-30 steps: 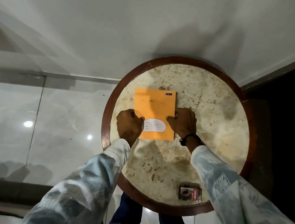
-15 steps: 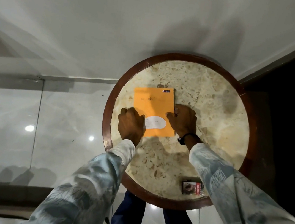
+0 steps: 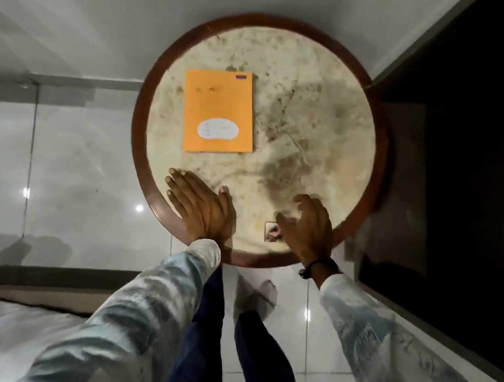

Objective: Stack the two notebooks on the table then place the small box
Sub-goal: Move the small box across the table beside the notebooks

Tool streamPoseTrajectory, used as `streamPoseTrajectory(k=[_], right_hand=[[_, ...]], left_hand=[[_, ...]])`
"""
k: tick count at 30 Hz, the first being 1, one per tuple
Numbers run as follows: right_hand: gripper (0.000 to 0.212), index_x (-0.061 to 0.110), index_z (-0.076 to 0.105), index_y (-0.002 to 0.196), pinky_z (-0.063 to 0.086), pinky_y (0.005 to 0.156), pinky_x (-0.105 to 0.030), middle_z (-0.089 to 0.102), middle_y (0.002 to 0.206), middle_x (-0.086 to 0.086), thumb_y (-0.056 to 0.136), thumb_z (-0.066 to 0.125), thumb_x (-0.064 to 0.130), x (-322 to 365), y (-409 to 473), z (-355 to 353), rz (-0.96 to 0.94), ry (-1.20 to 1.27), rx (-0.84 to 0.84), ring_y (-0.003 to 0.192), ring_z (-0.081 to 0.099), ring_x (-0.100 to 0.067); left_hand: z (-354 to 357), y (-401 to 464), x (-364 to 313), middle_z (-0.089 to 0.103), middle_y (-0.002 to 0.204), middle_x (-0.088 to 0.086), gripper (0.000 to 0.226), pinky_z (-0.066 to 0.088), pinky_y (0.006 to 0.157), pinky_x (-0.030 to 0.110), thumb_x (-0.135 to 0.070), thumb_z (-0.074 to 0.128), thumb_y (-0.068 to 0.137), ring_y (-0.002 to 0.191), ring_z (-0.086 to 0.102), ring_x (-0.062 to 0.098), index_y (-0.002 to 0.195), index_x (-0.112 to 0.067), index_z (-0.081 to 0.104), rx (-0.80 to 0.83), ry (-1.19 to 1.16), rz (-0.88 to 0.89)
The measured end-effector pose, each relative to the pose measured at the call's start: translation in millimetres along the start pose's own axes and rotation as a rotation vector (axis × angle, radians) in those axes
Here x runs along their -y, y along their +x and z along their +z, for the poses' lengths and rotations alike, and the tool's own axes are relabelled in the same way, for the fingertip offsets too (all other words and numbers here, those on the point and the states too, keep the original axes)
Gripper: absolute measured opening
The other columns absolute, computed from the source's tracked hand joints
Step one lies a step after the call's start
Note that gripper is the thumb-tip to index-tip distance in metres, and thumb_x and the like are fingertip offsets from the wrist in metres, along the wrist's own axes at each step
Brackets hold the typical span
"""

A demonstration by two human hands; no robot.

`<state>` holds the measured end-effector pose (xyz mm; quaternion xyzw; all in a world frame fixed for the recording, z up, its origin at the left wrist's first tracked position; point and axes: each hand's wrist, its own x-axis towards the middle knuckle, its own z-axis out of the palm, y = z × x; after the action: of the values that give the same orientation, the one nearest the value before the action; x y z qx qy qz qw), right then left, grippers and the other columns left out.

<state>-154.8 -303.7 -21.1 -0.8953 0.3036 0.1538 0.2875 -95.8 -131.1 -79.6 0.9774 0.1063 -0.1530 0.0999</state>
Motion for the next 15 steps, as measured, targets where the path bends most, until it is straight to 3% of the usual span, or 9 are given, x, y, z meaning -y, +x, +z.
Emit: streamPoseTrajectory(k=[5, 9, 15], right_hand=[[0.078, 0.026, 0.053, 0.127, 0.053, 0.090, -0.049, 0.054, 0.128, -0.004, 0.060, 0.078, 0.057, -32.4, -22.7, 18.0, -0.145, -0.177, 0.021, 0.117, 0.052, -0.029], [0.087, 0.025, 0.050, 0.134, 0.049, 0.093, -0.053, 0.051, 0.131, -0.004, 0.057, 0.081, 0.052, -42.6, -24.2, 22.3, -0.245, -0.298, 0.083, 0.120, 0.048, -0.028], [0.106, 0.014, 0.047, 0.126, 0.050, 0.093, -0.045, 0.052, 0.127, -0.009, 0.046, 0.072, 0.079, -22.0, -25.0, 25.3, 0.047, -0.218, -0.069, 0.112, 0.053, -0.030]], left_hand=[[41.3, -6.4, 8.0, 0.004, 0.173, 0.030, 0.088, 0.008, 0.134, 0.057, -0.053, 0.032, 0.105, 0.163, 0.005, 0.045, 0.163, 0.008, 0.007, -0.063, -0.108, -0.045], [46.8, -4.4, 11.4, 0.004, 0.173, 0.030, 0.089, 0.006, 0.134, 0.057, -0.055, 0.028, 0.104, 0.163, 0.004, 0.044, 0.163, 0.008, 0.007, -0.085, -0.103, -0.035], [37.1, -7.0, 6.9, 0.001, 0.174, 0.029, 0.088, 0.007, 0.134, 0.058, -0.053, 0.033, 0.106, 0.164, 0.001, 0.044, 0.163, 0.008, 0.005, -0.056, -0.100, -0.057]])
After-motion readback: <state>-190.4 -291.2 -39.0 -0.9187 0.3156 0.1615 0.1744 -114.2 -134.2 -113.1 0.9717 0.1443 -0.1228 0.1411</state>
